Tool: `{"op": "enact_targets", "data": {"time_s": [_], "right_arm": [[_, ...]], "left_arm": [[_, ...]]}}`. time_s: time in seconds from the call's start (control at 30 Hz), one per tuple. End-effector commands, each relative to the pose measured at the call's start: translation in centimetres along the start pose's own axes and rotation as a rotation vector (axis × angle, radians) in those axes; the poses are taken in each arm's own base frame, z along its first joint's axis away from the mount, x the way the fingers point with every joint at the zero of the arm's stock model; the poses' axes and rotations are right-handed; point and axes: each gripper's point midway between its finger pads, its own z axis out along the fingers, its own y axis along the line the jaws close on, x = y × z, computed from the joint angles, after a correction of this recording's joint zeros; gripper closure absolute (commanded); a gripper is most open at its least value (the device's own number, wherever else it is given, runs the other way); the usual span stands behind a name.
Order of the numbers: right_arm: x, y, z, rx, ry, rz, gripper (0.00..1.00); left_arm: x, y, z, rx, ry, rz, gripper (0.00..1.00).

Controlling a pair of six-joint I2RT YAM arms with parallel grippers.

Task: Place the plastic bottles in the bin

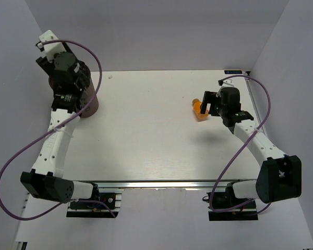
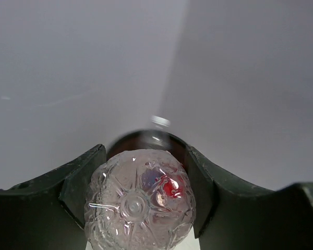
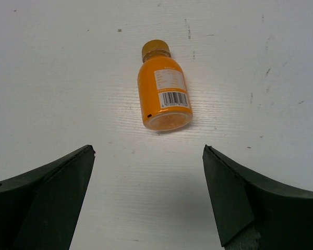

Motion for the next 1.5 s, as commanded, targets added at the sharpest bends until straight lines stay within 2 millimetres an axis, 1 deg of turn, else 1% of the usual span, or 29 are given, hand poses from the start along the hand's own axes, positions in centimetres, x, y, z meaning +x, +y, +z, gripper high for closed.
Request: {"op": "enact_targets", "data": {"time_s": [0.0, 0.03, 0.07, 0.1, 0.17, 0.2, 0.3, 0.33, 0.37, 0.4, 0.43, 0.57, 0.63, 0.67, 0.73, 0.77, 0.8, 0.9, 0.93, 0.97, 1.03, 1.13, 1.17, 1.23, 1.27, 1.3, 1.4, 1.43, 1.47], "right_arm": [[-1.1, -1.1, -0.4, 0.034, -0.048, -0.005, 0.11], [-1.0, -1.2, -0.3, 0.035, -0.045, -0.002, 0.11], [-0.9, -1.2, -0.3, 0.033, -0.044, -0.002, 0.11], [-1.0, -1.3, -0.2, 0.034, -0.045, -0.005, 0.11], [-0.8, -1.4, 0.1, 0.035, -0.036, -0.001, 0.11], [-0.7, -1.5, 0.1, 0.035, -0.028, -0.001, 0.11], [-0.3, -1.9, 0.4, 0.043, -0.012, 0.001, 0.11], [-0.2, -2.0, 0.4, 0.045, -0.011, 0.001, 0.11], [-0.2, -2.1, 0.5, 0.046, -0.011, 0.004, 0.11], [-0.2, -2.1, 0.6, 0.043, -0.011, 0.005, 0.11], [-0.1, -2.1, 0.7, 0.042, -0.006, 0.006, 0.11], [-0.2, -2.1, 1.0, 0.036, -0.001, 0.009, 0.11], [0.0, -2.0, 1.2, 0.028, 0.009, 0.01, 0.11], [0.2, -2.0, 1.3, 0.026, 0.016, 0.01, 0.11], [0.4, -2.1, 1.5, 0.026, 0.025, 0.011, 0.11], [0.4, -2.0, 1.5, 0.025, 0.027, 0.008, 0.11], [0.5, -2.0, 1.5, 0.024, 0.03, 0.007, 0.11], [0.5, -2.1, 1.6, 0.026, 0.032, 0.003, 0.11], [0.6, -2.2, 1.7, 0.026, 0.035, 0.003, 0.11], [0.6, -2.1, 1.8, 0.023, 0.035, 0.0, 0.11], [1.0, -2.1, 2.1, 0.023, 0.052, -0.004, 0.11], [1.3, -2.0, 2.7, 0.01, 0.074, -0.008, 0.11], [1.0, -1.5, 2.7, -0.013, 0.072, -0.014, 0.11], [1.4, -0.9, 3.2, -0.047, 0.094, -0.008, 0.11], [1.5, -0.3, 3.2, -0.078, 0.101, -0.006, 0.11], [1.3, 0.0, 3.4, -0.091, 0.1, -0.008, 0.11], [0.6, 1.0, 3.5, -0.091, 0.076, -0.011, 0.11], [0.4, 1.4, 3.5, -0.085, 0.071, -0.006, 0.11], [0.3, 2.1, 3.6, -0.087, 0.064, -0.01, 0.11]], "left_arm": [[-2.8, 3.7, 2.0, -0.174, -0.074, 0.02, 0.98], [-2.6, 3.8, 2.5, -0.179, -0.076, 0.035, 0.98], [-3.4, 3.8, 3.2, -0.18, -0.1, 0.025, 0.98], [-2.3, 2.9, 4.2, -0.164, -0.087, 0.052, 0.97], [-1.5, 2.4, 5.6, -0.166, -0.073, 0.092, 0.97], [-0.5, 1.7, 6.8, -0.181, -0.046, 0.129, 0.96], [0.6, 2.2, 8.4, -0.232, 0.009, 0.201, 0.97], [2.3, 1.8, 9.3, -0.235, 0.043, 0.241, 0.97], [3.5, 2.1, 9.6, -0.248, 0.09, 0.288, 0.97], [2.7, 2.2, 9.7, -0.272, 0.087, 0.284, 0.98], [3.7, 2.1, 10.0, -0.281, 0.109, 0.298, 0.99], [4.7, 1.9, 10.1, -0.266, 0.14, 0.315, 0.99], [5.6, 1.0, 10.4, -0.223, 0.161, 0.319, 0.98], [7.0, 0.7, 10.7, -0.211, 0.188, 0.332, 0.98], [8.5, 0.4, 11.0, -0.211, 0.218, 0.33, 0.98], [9.9, 0.6, 11.3, -0.216, 0.253, 0.355, 0.98], [10.7, 0.6, 11.5, -0.217, 0.27, 0.359, 0.98], [13.5, 1.4, 12.1, -0.221, 0.337, 0.36, 0.98], [14.2, 1.9, 12.4, -0.233, 0.349, 0.345, 0.98], [15.8, 3.0, 12.8, -0.239, 0.38, 0.353, 0.98], [17.5, 3.8, 13.0, -0.251, 0.406, 0.343, 0.92], [20.4, 4.6, 13.3, -0.256, 0.458, 0.328, 0.92], [21.5, 4.3, 13.3, -0.231, 0.489, 0.317, 0.92], [22.7, 4.5, 13.6, -0.239, 0.516, 0.281, 0.9], [23.1, 4.6, 13.6, -0.241, 0.527, 0.278, 0.87], [23.4, 4.4, 13.6, -0.231, 0.536, 0.273, 0.8], [24.0, 4.5, 13.4, -0.231, 0.55, 0.27, 0.69], [24.0, 4.5, 13.3, -0.228, 0.555, 0.269, 0.51], [23.8, 4.6, 13.2, -0.228, 0.556, 0.266, 0.42]]}}
